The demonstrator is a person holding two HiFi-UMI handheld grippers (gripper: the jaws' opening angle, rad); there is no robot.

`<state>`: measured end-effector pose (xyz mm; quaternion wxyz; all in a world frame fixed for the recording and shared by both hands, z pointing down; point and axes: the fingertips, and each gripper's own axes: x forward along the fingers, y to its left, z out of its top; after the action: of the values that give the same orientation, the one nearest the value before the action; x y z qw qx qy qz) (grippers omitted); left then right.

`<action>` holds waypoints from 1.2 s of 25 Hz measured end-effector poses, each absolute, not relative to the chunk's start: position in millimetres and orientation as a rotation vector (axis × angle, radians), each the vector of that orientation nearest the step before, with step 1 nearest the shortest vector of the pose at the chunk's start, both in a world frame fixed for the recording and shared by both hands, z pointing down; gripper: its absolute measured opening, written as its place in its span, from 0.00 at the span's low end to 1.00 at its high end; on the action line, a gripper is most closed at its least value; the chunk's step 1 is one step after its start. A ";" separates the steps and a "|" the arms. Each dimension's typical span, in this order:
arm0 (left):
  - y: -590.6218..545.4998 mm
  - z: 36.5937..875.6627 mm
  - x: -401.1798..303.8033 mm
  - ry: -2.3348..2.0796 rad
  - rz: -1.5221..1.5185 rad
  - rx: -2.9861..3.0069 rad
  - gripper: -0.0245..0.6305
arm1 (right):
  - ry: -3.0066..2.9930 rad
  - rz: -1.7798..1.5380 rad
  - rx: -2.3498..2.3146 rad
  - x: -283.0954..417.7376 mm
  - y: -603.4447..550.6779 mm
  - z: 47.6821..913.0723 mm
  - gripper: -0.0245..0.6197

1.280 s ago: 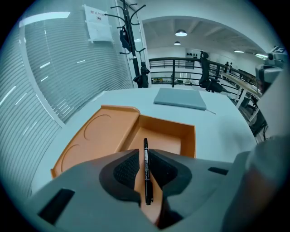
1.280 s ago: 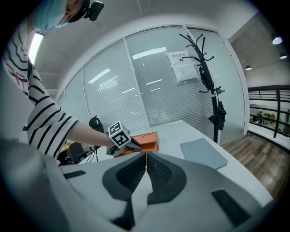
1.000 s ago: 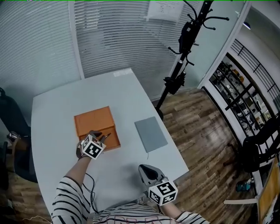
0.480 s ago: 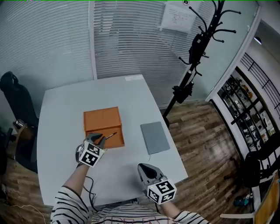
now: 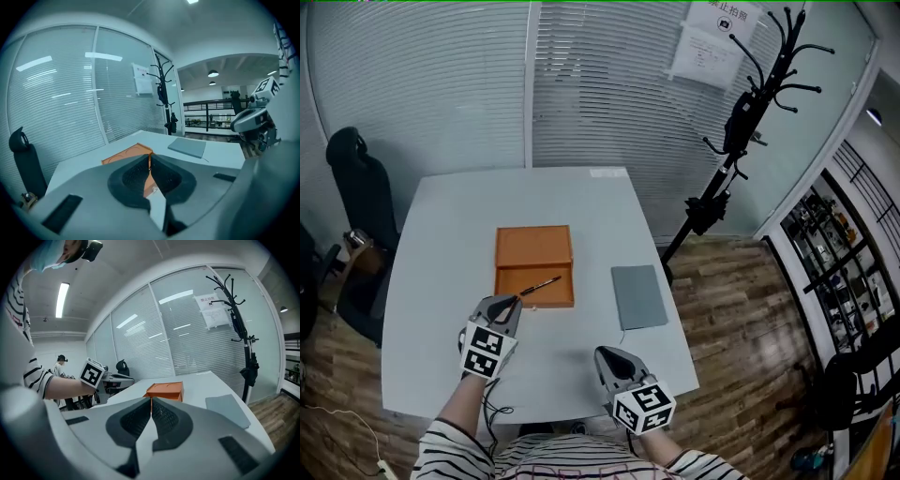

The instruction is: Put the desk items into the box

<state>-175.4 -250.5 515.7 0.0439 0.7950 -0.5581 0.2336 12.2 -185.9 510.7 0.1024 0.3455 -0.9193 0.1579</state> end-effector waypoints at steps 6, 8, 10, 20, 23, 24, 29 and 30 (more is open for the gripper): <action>-202.8 504.3 -174.4 -1.808 0.566 2.368 0.07 | -2.739 0.441 0.966 12.4 -175.4 510.8 0.08; -189.6 501.6 -172.2 -1.838 0.528 2.347 0.07 | -2.748 0.438 0.951 12.4 -173.0 510.6 0.08; -177.3 500.0 -169.9 -1.867 0.512 2.338 0.07 | -2.757 0.431 0.933 11.5 -170.4 510.5 0.08; -122.0 497.6 -160.6 -1.973 0.423 2.269 0.07 | -2.772 0.396 0.879 12.3 -153.8 509.5 0.08; -110.6 501.3 -157.8 -1.991 0.390 2.246 0.07 | -2.767 0.380 0.881 16.0 -150.5 510.9 0.08; -107.0 503.0 -157.0 -1.993 0.378 2.237 0.07 | -2.765 0.376 0.881 17.0 -149.4 511.8 0.08; -91.2 509.2 -150.6 -2.000 0.345 2.199 0.07 | -2.760 0.325 0.872 19.5 -144.6 513.6 0.08; -88.6 509.9 -148.5 -1.998 0.341 2.195 0.07 | -2.759 0.318 0.869 19.9 -143.6 513.6 0.08</action>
<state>-148.5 -88.6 509.9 0.0769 0.7324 -0.6669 0.1138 19.9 -143.6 513.6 0.1155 0.2967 -0.9417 0.1084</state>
